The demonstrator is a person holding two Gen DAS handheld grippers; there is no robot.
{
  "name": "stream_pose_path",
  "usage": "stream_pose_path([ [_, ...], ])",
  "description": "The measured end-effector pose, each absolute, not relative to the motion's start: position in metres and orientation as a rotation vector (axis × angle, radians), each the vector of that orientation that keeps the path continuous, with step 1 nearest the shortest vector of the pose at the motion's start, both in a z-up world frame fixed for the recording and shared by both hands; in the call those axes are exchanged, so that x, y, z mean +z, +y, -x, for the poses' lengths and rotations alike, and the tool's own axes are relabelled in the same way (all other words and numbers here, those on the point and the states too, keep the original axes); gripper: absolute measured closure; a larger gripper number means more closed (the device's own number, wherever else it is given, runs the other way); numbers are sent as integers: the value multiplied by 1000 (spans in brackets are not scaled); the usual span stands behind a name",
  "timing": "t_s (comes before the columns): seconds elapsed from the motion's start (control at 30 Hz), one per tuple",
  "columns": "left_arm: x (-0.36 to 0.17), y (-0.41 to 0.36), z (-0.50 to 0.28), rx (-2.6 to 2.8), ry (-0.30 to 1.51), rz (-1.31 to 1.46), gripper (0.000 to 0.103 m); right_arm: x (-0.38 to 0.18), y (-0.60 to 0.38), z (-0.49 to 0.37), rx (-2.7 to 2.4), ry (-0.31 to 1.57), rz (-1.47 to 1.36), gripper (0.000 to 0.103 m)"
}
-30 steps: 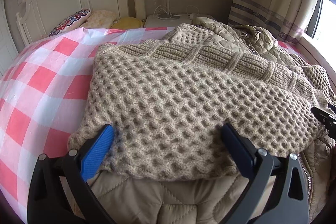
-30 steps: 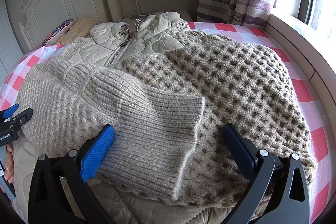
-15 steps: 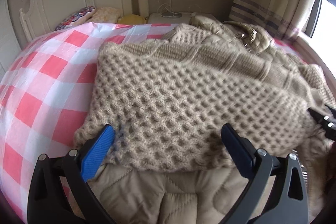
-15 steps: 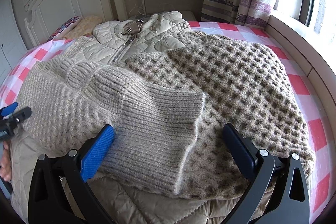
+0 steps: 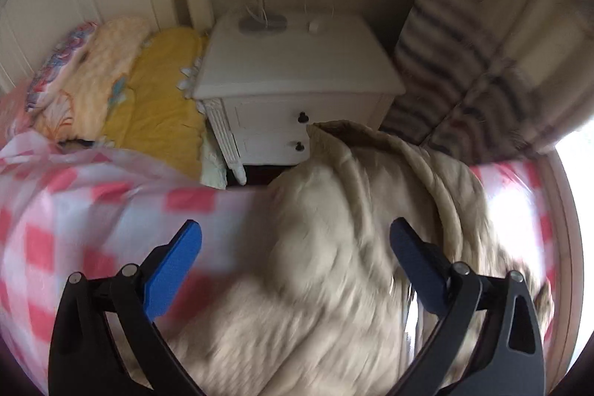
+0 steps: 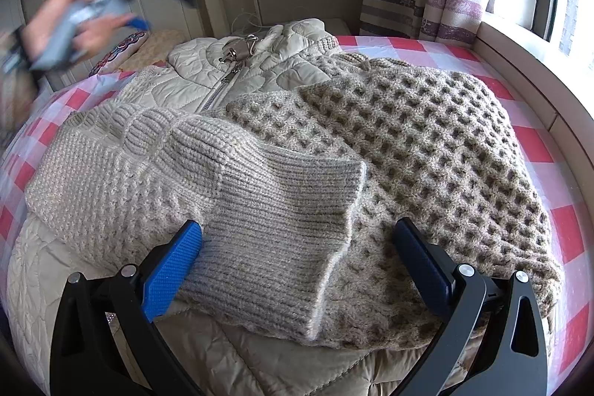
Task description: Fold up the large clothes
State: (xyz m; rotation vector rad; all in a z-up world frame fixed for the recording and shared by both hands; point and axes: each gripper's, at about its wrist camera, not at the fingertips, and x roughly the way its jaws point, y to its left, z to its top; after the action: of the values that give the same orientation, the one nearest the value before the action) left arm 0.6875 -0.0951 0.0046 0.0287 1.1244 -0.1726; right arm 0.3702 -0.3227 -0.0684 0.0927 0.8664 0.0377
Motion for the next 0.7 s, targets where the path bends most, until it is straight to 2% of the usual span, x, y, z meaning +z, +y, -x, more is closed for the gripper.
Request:
stream_pose_path([
  [0.17,-48,-134,-758,-175,1291,14,13,-69,-324,-370,46,867,-104,4],
  [0.37,-94,-143,-785,-91,1364,-59,38,-68,-327,-369,54,868,-111,4],
  [0.43,-103,-141,-785,-93,1385,-52,73,-68,-328,-370,57,870,-114,4],
  [0.5,-101,-142,-780,-81,1336,-106,91,-68,-327,-371,56,871,-114,4],
  [0.53,-95,-141,-776,-71,1300,-115,93,-68,-327,-371,56,871,-113,4],
  [0.7,-8,-139,-706,-75,888,-162,95,-68,-328,-371,59,869,-117,4],
])
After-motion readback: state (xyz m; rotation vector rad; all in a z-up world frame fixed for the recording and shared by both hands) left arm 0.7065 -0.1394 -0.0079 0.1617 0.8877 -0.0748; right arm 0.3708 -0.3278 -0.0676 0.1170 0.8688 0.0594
